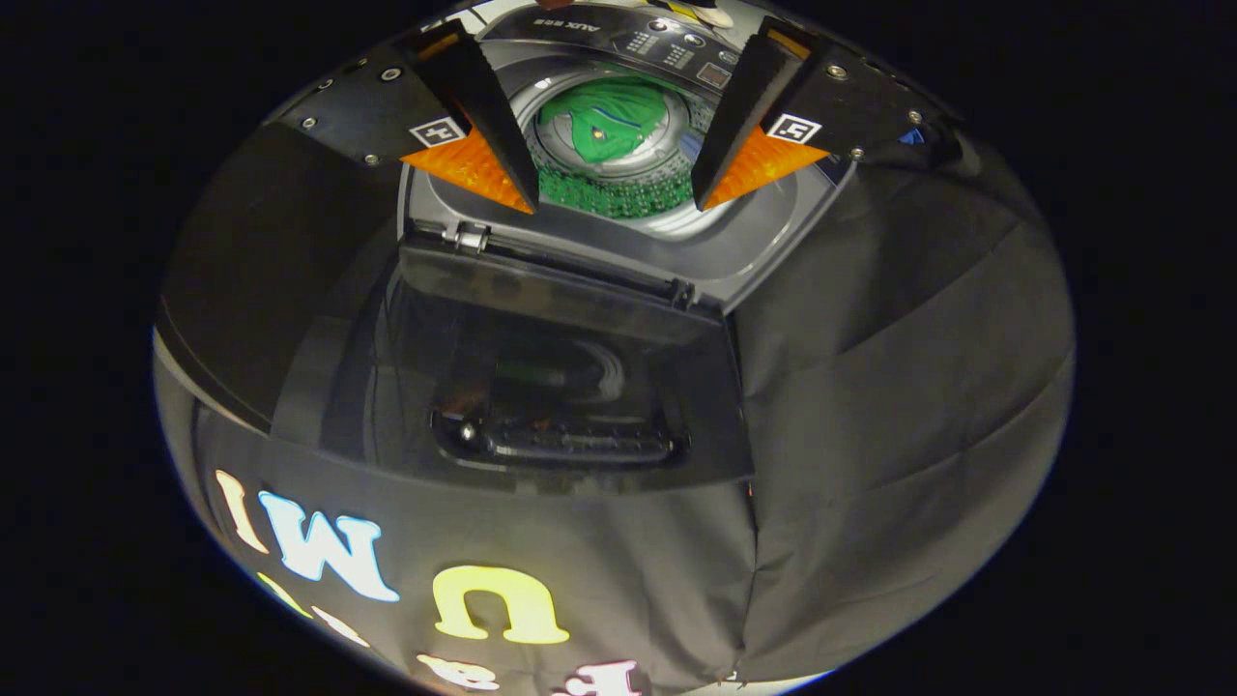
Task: Put the clothes into the washing machine and then close the washing machine lid.
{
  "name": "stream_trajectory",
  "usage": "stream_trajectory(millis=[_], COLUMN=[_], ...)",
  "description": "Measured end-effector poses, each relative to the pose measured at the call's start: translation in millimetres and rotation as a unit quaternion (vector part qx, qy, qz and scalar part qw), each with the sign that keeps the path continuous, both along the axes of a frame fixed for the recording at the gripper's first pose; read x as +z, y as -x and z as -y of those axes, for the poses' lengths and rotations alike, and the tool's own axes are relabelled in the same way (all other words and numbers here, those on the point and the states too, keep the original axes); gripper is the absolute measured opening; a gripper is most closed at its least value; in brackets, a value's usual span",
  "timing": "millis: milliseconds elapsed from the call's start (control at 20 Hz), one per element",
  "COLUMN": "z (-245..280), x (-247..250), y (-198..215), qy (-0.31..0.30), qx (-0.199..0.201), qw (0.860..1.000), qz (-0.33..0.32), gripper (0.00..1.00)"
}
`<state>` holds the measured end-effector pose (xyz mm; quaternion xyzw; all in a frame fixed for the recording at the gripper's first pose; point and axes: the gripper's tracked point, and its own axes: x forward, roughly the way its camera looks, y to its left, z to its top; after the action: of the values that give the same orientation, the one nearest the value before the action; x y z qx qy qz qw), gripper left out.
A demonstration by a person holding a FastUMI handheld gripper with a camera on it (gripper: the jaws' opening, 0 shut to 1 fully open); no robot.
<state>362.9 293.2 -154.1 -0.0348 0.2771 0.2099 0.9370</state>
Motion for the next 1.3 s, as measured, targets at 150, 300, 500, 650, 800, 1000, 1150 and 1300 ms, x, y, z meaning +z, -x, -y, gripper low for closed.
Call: stream_trajectory(millis=[150,300,500,650,800,1000,1150,1300], z=[-3,-4,-10,-11,-14,-21,-27,-32], x=[52,91,137,161,167,165,154,143], y=[-11,-25,-51,-74,-99,-140,-169,-190], qy=[-0.025,-0.050,-0.064,-0.056,-0.065,-0.053,-0.047,-0.040], qx=[-0.008,-0.018,-0.029,-0.043,-0.064,-0.086,-0.101,-0.122], qw=[0.997,0.991,0.983,0.979,0.978,0.981,0.987,0.989], qz=[0.073,0.122,0.168,0.193,0.188,0.165,0.119,0.073], gripper=[0.97,0.97,0.97,0.97,0.97,0.97,0.97,0.97])
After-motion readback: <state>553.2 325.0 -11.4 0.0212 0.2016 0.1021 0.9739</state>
